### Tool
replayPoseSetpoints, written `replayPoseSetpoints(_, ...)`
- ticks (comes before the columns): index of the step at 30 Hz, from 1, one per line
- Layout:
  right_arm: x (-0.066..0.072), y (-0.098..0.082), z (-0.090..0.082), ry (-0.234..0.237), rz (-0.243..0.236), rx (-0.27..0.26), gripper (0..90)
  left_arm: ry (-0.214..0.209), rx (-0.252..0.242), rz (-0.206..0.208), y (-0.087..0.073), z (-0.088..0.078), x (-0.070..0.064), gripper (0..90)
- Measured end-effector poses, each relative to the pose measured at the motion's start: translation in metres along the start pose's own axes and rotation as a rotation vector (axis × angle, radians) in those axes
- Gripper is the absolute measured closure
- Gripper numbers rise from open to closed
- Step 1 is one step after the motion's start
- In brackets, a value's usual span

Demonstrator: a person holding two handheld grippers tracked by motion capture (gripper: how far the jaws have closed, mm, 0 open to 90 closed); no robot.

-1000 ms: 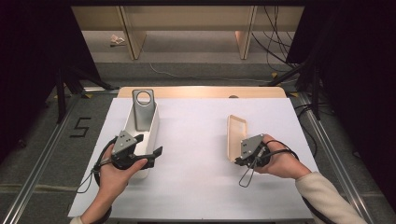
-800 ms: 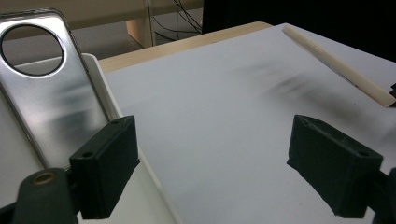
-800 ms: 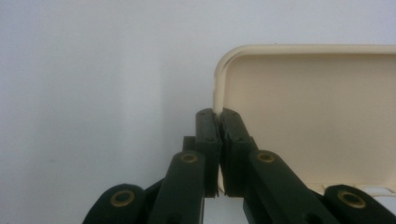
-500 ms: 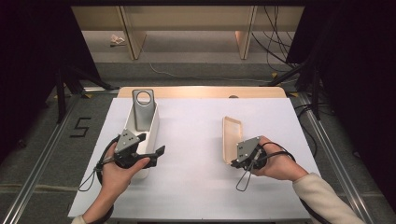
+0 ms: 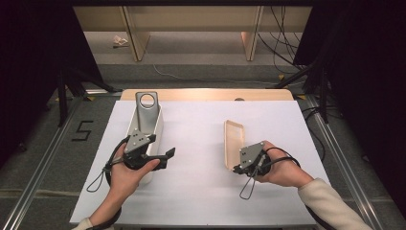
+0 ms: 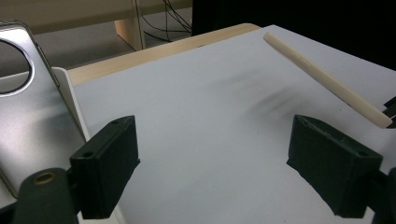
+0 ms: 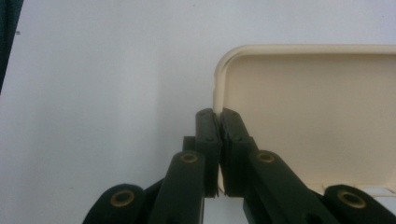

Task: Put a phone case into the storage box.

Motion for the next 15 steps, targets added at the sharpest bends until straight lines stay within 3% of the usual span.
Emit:
replayPoseSetpoints(9, 0.006, 0.009, 0.001, 0.006, -0.018, -0.01, 88.0, -0.017, 0.027, -0.019, 0.006, 0.012, -0.01, 16.0)
replayPoseSetpoints(15, 0.009, 0.014, 0.003, 0.01, -0.035, -0.016, 88.0, -0.041, 0.023, -0.01, 0.018, 0.022, -0.02, 16.3)
Point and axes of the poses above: each handheld gripper's, and its own axes: z roughly forward along the jaws, y roughly out of its top, x roughly to its left, the point moved 9 cm from there along z, roughly forward along the jaws, and after that the axes turned 3 degrees about -z, right-handed, at the moved point
